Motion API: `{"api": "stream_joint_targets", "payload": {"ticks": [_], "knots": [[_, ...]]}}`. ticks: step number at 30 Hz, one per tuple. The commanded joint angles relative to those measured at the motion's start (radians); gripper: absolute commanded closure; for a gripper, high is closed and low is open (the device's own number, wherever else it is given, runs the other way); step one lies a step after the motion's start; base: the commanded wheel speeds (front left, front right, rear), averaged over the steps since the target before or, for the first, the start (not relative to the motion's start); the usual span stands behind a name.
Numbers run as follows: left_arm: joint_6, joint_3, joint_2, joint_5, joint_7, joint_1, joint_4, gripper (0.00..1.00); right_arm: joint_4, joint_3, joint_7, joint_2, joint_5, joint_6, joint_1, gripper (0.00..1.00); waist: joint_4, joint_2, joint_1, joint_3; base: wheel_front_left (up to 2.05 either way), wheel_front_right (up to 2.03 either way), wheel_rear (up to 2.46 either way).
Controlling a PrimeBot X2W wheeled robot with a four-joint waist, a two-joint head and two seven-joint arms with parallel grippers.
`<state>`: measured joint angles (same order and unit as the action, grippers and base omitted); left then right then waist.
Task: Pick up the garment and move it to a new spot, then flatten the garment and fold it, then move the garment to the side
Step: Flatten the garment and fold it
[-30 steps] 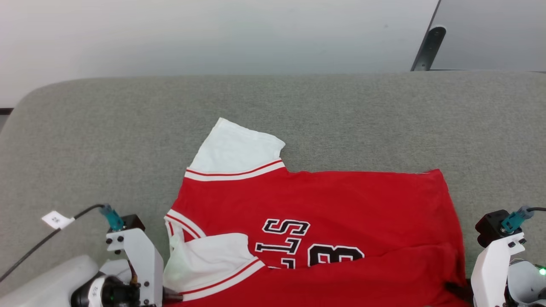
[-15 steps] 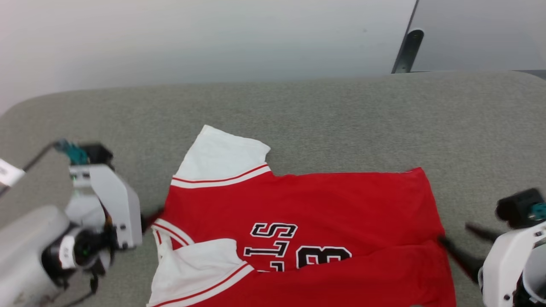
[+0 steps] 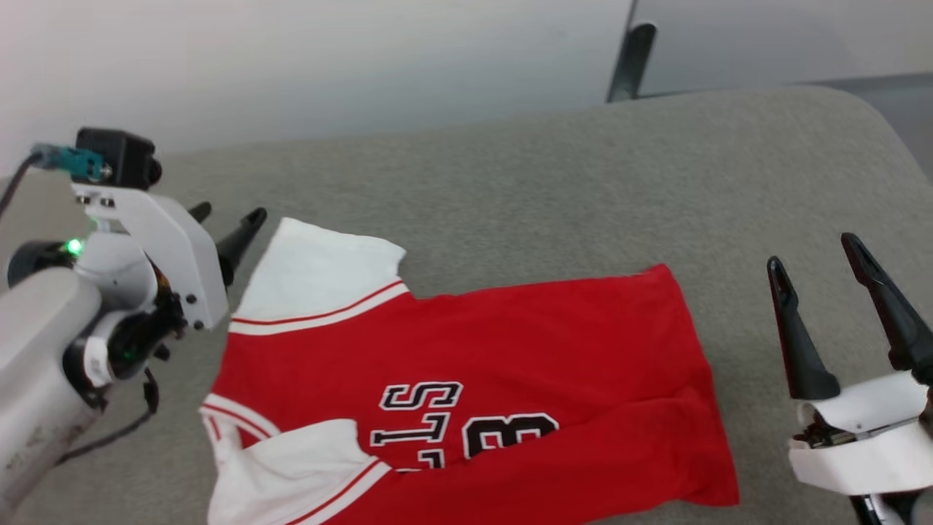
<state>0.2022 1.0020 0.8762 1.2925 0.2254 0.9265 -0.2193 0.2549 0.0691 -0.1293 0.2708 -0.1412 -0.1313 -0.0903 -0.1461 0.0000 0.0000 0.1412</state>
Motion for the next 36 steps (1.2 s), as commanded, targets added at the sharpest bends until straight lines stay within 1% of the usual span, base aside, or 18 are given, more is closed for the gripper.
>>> {"api": "stream_joint_targets", "payload": {"ticks": [1, 4, 8, 13, 17, 23, 25, 30, 36], "knots": [[-0.011, 0.004, -0.005, -0.01, 0.006, 0.016, -0.012, 0.0, -0.002, -0.003, -0.023, -0.012, 0.016, 0.001, 0.001, 0.0, -0.041, 0.0, 0.0, 0.036, 0.0, 0.0, 0.0], [-0.029, 0.004, -0.002, -0.011, 0.036, 0.049, -0.049, 0.0, 0.004, -0.001, -0.066, -0.044, 0.041, 0.001, -0.02, 0.0, -0.071, 0.0, 0.0, 0.065, 0.0, 0.0, 0.0], [-0.057, 0.015, -0.001, -0.012, 0.117, 0.107, -0.1, 0.0, 0.017, -0.005, -0.088, -0.068, 0.047, 0.001, -0.038, 0.0, -0.104, 0.0, 0.0, 0.108, 0.0, 0.0, 0.0], [-0.105, 0.035, 0.009, -0.012, 0.248, 0.189, -0.162, 0.0, 0.051, 0.0, -0.094, -0.076, 0.053, 0.001, -0.06, 0.0, -0.14, 0.0, 0.0, 0.167, 0.0, 0.0, 0.0], [-0.134, 0.061, 0.022, -0.028, 0.356, 0.249, -0.21, 0.0, 0.073, 0.005, -0.095, -0.081, 0.044, 0.001, -0.071, 0.0, -0.161, 0.0, 0.0, 0.212, 0.0, 0.0, 0.0], [-0.159, 0.089, 0.031, -0.046, 0.476, 0.314, -0.285, 0.0, 0.086, 0.009, -0.091, -0.083, 0.037, 0.001, -0.08, 0.0, -0.18, 0.0, 0.0, 0.266, 0.0, 0.0, 0.0], [-0.163, 0.095, 0.029, -0.047, 0.505, 0.329, -0.313, 0.0, 0.087, 0.009, -0.089, -0.085, 0.03, 0.001, -0.082, 0.0, -0.183, 0.0, 0.0, 0.279, 0.0, 0.0, 0.0], [-0.151, 0.111, 0.016, -0.045, 0.571, 0.35, -0.365, 0.0, 0.089, 0.009, -0.09, -0.086, 0.022, 0.001, -0.088, 0.0, -0.186, 0.0, 0.0, 0.304, 0.0, 0.0, 0.0], [-0.12, 0.128, -0.012, -0.018, 0.646, 0.331, -0.414, 0.0, 0.088, 0.009, -0.087, -0.091, 0.015, 0.001, -0.095, 0.0, -0.186, 0.0, 0.0, 0.322, 0.0, 0.0, 0.0]]}}
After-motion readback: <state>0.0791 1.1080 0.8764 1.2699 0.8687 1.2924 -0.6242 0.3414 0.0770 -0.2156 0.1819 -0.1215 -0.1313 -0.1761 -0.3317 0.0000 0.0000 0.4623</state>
